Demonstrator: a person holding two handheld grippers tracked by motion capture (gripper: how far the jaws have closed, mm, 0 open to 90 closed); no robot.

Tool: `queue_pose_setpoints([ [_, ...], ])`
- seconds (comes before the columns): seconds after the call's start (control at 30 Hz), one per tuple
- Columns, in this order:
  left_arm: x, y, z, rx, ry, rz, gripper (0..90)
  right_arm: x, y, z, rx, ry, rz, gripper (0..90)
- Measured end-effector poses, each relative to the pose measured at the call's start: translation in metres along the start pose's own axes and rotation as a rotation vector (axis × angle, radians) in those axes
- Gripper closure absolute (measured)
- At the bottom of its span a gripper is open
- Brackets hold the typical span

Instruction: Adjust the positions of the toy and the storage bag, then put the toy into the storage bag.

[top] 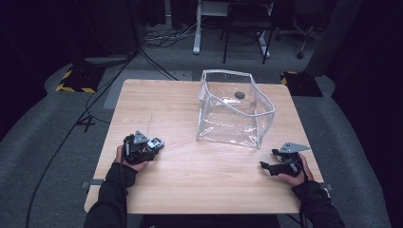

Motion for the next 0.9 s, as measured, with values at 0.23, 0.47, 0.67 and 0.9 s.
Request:
queue_pose_setpoints([
  [0.23, 0.0008, -0.0002, -0.0001, 0.005, -0.003, 0.004, 46.7, -0.0002, 0.0019, -0.001, 0.001, -0.003, -0.002, 18.2],
  [0.47, 0.0007, -0.0002, -0.0003, 0.002, -0.004, 0.0, 46.7, -0.0002, 0.0018, -0.0009, 0.002, -0.003, 0.0, 18.1],
  [0.67, 0.001, -0.0002, -0.0003, 0.001, -0.001, 0.004, 46.7, -0.0002, 0.0018, -0.001, 0.002, -0.002, -0.002, 18.1],
  [0.9, 0.0006, 0.0008, -0.0009, -0.004, -0.002, 0.008, 46.8, -0.0002, 0.0019, -0.001, 0.002, -0.003, -0.004, 18.1],
])
Point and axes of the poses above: each handheld gripper's, and its own axes: y roughly forward along the jaws, z roughly out of its underside, x roughly to its left, the point moved 5 cm from there along y, roughly forward along the jaws, and after that the axes turned 9 degrees about -x, right-handed, at the moved point
